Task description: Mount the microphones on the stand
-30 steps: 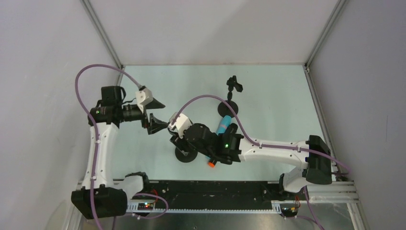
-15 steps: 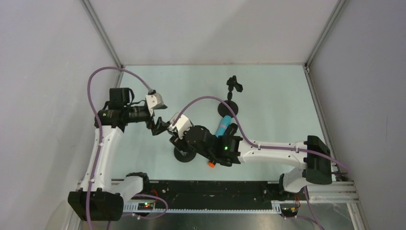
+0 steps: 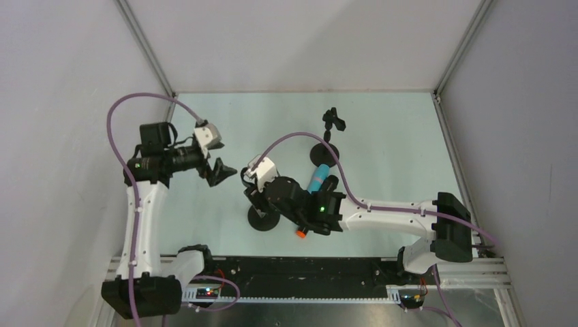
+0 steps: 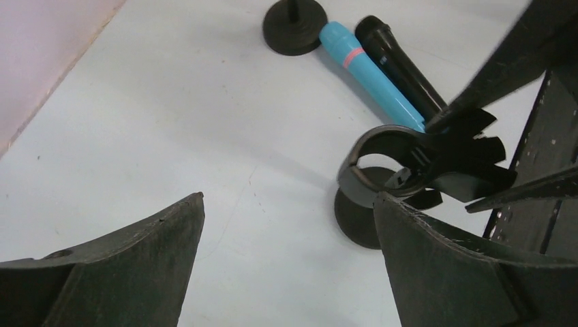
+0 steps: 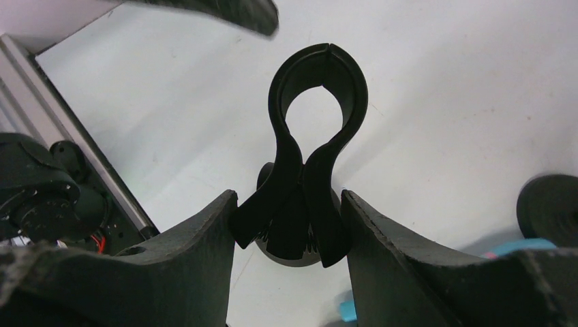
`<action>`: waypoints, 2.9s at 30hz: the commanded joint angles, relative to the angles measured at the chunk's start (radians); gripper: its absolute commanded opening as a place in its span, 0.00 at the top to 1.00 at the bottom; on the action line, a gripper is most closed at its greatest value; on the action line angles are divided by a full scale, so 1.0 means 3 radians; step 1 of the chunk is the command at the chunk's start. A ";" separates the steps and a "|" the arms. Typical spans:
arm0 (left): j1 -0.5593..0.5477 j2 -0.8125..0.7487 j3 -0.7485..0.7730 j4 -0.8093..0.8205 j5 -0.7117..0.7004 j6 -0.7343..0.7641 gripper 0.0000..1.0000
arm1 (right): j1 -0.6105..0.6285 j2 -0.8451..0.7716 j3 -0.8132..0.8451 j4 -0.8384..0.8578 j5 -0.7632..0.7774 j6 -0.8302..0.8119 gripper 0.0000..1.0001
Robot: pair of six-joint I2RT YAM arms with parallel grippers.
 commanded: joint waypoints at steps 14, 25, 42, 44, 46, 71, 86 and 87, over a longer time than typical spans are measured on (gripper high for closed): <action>0.0257 0.0093 0.0531 -0.0118 0.0047 -0.0717 0.02 | 0.0143 0.1099 0.1684 -0.1932 0.1706 0.1445 0.89; 0.0372 0.0016 0.0490 -0.0122 -0.0087 -0.0679 0.02 | 0.0079 0.0988 0.2073 -0.2263 0.1488 0.1752 0.44; 0.0377 -0.0075 0.0408 -0.0120 -0.0160 -0.0722 0.02 | -0.0654 0.0180 0.1683 -0.1738 0.0250 0.1066 0.28; 0.0377 -0.0084 0.0389 -0.0120 -0.0120 -0.0761 0.02 | -0.0754 0.0203 0.1718 -0.1747 -0.0006 0.0888 0.28; 0.0372 -0.0101 0.0354 -0.0120 -0.0075 -0.0798 0.02 | -0.0809 0.0256 0.1787 -0.1814 -0.0328 0.0726 0.30; 0.0072 -0.0468 0.0054 -0.0118 0.0080 -0.0931 0.02 | -0.0846 0.1106 0.2395 -0.2296 -0.0781 0.0465 0.61; -0.0015 -0.0618 -0.0144 -0.0120 0.0419 -0.0896 0.02 | -0.0619 0.0779 0.2216 -0.2446 0.0835 0.2115 1.00; -0.0016 -0.0655 -0.0169 -0.0121 0.0434 -0.0856 0.02 | -0.0582 0.0805 0.2284 -0.2634 0.0904 0.2328 1.00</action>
